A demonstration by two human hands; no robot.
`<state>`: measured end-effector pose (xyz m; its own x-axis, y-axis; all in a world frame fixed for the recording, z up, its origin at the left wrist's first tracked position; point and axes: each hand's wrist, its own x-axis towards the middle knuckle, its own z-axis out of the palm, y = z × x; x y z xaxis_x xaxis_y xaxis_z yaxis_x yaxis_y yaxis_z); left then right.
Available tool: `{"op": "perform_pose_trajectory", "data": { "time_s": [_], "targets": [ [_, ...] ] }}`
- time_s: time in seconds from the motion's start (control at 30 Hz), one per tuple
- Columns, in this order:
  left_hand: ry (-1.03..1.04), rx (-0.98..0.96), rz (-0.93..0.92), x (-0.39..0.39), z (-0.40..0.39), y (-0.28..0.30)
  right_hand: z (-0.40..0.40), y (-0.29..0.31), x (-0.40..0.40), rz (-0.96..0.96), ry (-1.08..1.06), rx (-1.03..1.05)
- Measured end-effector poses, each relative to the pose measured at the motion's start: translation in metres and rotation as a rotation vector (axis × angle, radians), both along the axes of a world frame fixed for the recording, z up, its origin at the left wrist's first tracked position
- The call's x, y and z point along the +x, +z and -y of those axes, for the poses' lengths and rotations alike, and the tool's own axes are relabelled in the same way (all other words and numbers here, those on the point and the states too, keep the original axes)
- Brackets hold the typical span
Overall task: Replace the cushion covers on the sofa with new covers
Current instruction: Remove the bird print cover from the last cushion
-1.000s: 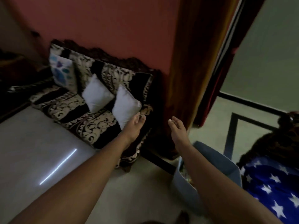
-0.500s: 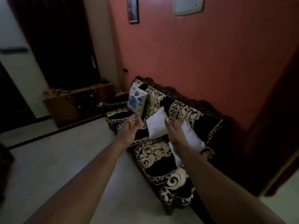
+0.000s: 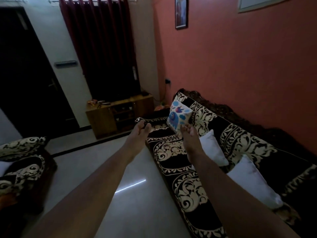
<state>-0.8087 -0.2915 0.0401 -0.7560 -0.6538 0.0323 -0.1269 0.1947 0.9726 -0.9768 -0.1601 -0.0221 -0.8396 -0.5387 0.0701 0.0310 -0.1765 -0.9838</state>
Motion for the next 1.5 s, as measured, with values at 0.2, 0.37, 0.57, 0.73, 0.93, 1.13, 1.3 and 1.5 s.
{"op": "perform_pose_trajectory", "data": {
  "time_s": [0.2, 0.37, 0.57, 0.73, 0.93, 1.13, 1.3, 1.5],
  "targets": [
    [0.015, 0.046, -0.018, -0.053, 0.082, -0.012, 0.084, -0.002, -0.06, 0.008, -0.003, 0.041],
    [0.005, 0.077, -0.048, -0.087, 0.167, -0.029, 0.164, -0.014, -0.094, -0.004, 0.002, 0.048],
    [-0.06, 0.089, -0.059, -0.117, 0.291, -0.045, 0.271, -0.025, -0.116, 0.014, -0.069, 0.044],
    [-0.132, 0.112, -0.023, -0.153, 0.378, -0.056, 0.333, -0.035, -0.137, 0.049, -0.156, 0.094],
    [-0.217, 0.098, 0.041, -0.218, 0.447, -0.084, 0.38, -0.066, -0.189, 0.095, -0.248, 0.123],
    [-0.225, 0.072, 0.107, -0.306, 0.494, -0.119, 0.428, -0.113, -0.271, 0.176, -0.302, 0.168],
    [-0.191, 0.024, 0.202, -0.375, 0.543, -0.152, 0.468, -0.146, -0.338, 0.266, -0.31, 0.224],
    [-0.203, 0.065, 0.25, -0.443, 0.591, -0.174, 0.513, -0.164, -0.399, 0.277, -0.288, 0.307]
  ]
}}
